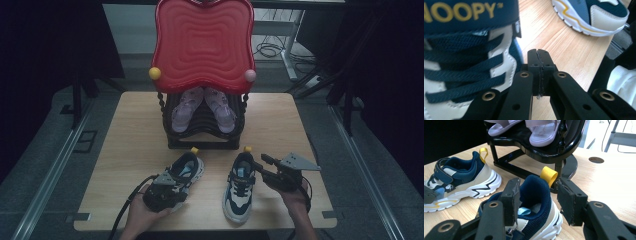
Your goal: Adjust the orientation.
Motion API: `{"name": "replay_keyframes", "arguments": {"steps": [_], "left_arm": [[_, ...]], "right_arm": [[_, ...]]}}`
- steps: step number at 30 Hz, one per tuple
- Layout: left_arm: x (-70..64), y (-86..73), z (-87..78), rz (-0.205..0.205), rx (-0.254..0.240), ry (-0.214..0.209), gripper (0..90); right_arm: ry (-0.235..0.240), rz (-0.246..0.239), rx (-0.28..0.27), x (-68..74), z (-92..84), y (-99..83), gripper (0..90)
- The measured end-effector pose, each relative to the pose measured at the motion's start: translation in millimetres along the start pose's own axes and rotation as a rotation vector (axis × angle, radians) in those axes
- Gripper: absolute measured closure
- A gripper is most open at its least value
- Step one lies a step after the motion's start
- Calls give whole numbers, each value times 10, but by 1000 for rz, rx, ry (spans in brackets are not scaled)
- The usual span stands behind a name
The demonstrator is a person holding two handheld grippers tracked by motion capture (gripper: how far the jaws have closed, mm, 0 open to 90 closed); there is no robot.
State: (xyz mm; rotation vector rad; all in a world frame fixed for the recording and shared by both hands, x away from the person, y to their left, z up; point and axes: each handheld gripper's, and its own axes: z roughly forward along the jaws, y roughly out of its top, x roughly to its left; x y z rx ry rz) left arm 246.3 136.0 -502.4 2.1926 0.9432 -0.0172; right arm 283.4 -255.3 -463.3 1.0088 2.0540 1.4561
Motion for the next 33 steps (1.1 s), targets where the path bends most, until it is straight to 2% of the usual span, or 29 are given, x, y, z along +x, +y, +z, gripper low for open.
{"name": "replay_keyframes", "arguments": {"steps": [7, 15, 24, 33], "left_arm": [[39, -12, -20, -2, 10, -16, 896], [209, -74, -131, -54, -1, -12, 895], [358, -133, -228, -90, -11, -11, 892], [532, -210, -331, -142, -33, 14, 887]], "right_arm": [[0, 0, 0, -4, -1, -1, 529], [2, 1, -2, -7, -1, -1, 527], [2, 6, 2, -7, 6, -7, 527], [1, 6, 1, -6, 7, -7, 527]]}}
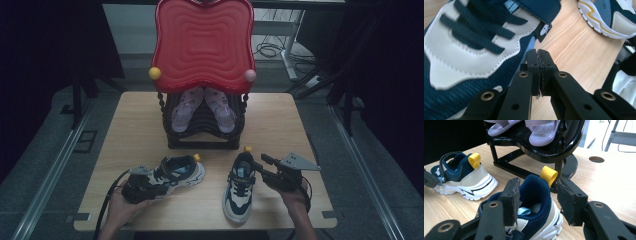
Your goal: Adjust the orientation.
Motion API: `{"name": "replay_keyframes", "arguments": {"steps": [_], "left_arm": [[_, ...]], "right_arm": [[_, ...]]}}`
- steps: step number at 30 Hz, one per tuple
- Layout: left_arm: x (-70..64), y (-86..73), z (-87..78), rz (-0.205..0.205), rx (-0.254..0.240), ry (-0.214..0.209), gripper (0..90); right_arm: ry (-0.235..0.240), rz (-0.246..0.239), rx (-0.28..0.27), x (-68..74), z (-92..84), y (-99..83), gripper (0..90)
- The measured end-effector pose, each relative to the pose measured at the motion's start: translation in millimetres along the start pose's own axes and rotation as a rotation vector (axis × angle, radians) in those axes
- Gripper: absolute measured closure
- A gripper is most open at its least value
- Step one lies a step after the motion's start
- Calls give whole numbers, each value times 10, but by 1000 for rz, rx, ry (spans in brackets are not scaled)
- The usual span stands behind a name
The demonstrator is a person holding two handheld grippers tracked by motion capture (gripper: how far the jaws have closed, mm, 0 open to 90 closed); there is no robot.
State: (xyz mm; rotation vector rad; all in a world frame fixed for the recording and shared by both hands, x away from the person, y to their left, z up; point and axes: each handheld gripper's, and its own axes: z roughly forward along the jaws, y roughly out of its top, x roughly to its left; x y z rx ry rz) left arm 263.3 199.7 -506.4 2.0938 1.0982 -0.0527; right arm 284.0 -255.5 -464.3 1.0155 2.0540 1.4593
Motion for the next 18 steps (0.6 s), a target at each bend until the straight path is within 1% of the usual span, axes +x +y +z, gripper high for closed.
{"name": "replay_keyframes", "arguments": {"steps": [5, 18], "left_arm": [[86, -26, -46, -26, -7, 28, 890], [271, -80, -150, -82, -58, 80, 895]], "right_arm": [[-1, 2, 3, -4, 8, -6, 527], [1, 3, 2, 1, 12, -7, 527]]}}
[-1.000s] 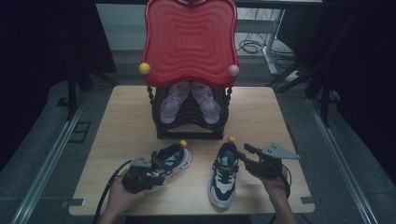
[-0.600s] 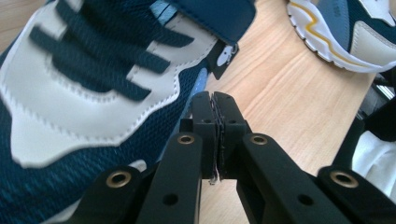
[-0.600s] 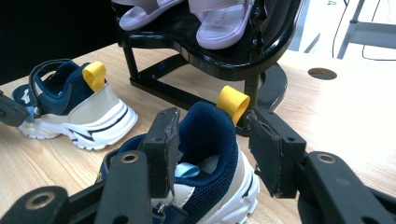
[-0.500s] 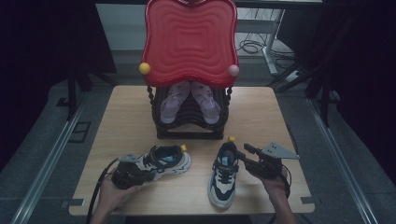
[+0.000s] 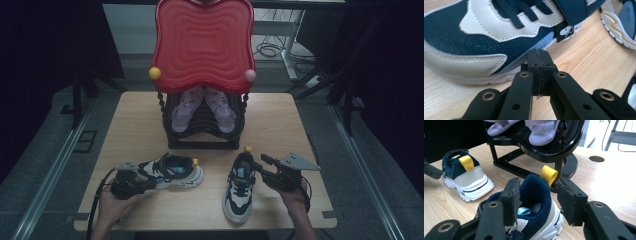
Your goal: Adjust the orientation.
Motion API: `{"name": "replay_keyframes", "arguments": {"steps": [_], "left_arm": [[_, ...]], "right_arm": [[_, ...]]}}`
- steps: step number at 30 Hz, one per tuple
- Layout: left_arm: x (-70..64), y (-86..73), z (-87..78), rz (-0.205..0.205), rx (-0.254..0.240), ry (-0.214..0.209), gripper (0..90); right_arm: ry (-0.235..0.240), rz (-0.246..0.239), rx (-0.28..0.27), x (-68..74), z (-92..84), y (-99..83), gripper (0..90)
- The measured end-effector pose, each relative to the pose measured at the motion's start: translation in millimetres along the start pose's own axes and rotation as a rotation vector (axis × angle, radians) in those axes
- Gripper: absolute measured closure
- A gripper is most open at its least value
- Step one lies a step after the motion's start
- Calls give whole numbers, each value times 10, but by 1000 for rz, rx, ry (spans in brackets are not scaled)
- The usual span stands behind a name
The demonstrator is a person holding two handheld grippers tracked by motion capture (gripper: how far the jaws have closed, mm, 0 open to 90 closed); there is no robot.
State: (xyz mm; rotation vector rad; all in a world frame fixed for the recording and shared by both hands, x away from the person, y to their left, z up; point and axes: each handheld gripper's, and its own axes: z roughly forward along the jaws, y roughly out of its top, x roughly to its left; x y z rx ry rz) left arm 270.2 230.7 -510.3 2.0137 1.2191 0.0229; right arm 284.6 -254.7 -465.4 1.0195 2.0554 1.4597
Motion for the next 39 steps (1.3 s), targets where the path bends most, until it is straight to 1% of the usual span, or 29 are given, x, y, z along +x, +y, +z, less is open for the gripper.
{"name": "replay_keyframes", "arguments": {"steps": [7, 17, 23, 28, 30, 39], "left_arm": [[86, -8, -17, -27, -27, 44, 895], [179, 14, 8, -63, -69, 86, 895], [247, 46, 40, -91, -96, 91, 895], [282, 66, 57, -101, -107, 92, 895], [293, 74, 69, -112, -117, 94, 894], [332, 144, 113, -105, -117, 115, 887]], "right_arm": [[1, -2, 1, 8, 5, 1, 527], [5, -7, 5, 31, 25, 4, 527], [2, -3, 1, 30, 19, 8, 527], [3, -9, -1, 39, 18, 11, 527], [3, -6, -1, 41, 20, 12, 529], [0, -2, 0, 32, 14, 12, 529]]}}
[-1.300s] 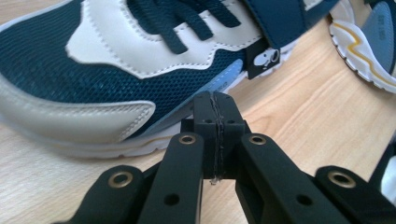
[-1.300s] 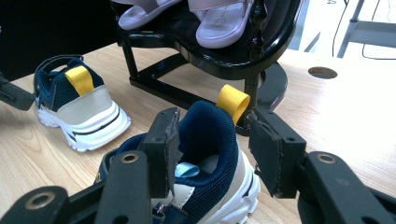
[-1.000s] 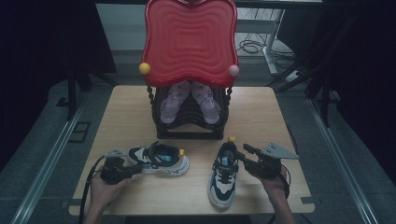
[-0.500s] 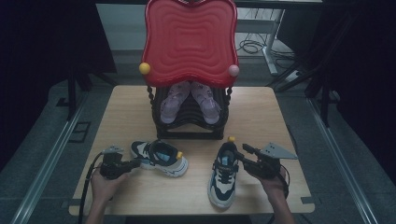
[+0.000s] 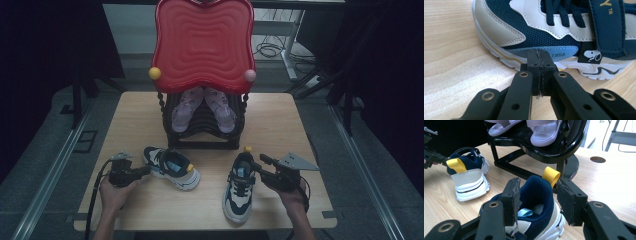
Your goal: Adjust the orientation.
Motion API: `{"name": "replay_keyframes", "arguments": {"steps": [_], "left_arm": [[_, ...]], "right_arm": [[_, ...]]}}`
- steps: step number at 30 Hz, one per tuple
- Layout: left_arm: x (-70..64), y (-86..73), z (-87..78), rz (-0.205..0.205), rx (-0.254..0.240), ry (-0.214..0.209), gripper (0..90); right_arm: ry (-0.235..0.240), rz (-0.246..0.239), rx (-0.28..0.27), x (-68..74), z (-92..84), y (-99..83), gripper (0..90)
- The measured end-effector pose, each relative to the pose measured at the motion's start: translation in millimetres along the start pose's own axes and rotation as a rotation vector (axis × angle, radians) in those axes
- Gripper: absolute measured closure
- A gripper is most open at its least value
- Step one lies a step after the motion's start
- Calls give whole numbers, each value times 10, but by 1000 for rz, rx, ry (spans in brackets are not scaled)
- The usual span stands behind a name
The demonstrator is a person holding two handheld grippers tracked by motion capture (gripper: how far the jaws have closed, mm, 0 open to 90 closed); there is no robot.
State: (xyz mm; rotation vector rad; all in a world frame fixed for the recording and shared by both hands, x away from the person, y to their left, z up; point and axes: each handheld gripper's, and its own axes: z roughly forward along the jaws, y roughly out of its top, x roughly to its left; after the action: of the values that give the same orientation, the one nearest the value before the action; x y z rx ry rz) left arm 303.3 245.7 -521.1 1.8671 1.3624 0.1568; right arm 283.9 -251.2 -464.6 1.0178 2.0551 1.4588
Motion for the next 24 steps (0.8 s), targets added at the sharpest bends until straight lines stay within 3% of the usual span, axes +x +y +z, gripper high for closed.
{"name": "replay_keyframes", "arguments": {"steps": [8, 16, 19, 24], "left_arm": [[-1, -11, -99, -13, -32, 1, 840], [-114, -12, -289, 3, -98, -1, 599], [-154, 0, -355, 7, -110, -8, 545], [-204, 28, -434, 28, -103, -28, 500]], "right_arm": [[6, -2, 0, 13, 3, 5, 533], [27, -6, 1, 73, 24, 47, 551], [52, -13, -5, 106, 31, 79, 600], [100, -25, 6, 194, 60, 164, 764]]}}
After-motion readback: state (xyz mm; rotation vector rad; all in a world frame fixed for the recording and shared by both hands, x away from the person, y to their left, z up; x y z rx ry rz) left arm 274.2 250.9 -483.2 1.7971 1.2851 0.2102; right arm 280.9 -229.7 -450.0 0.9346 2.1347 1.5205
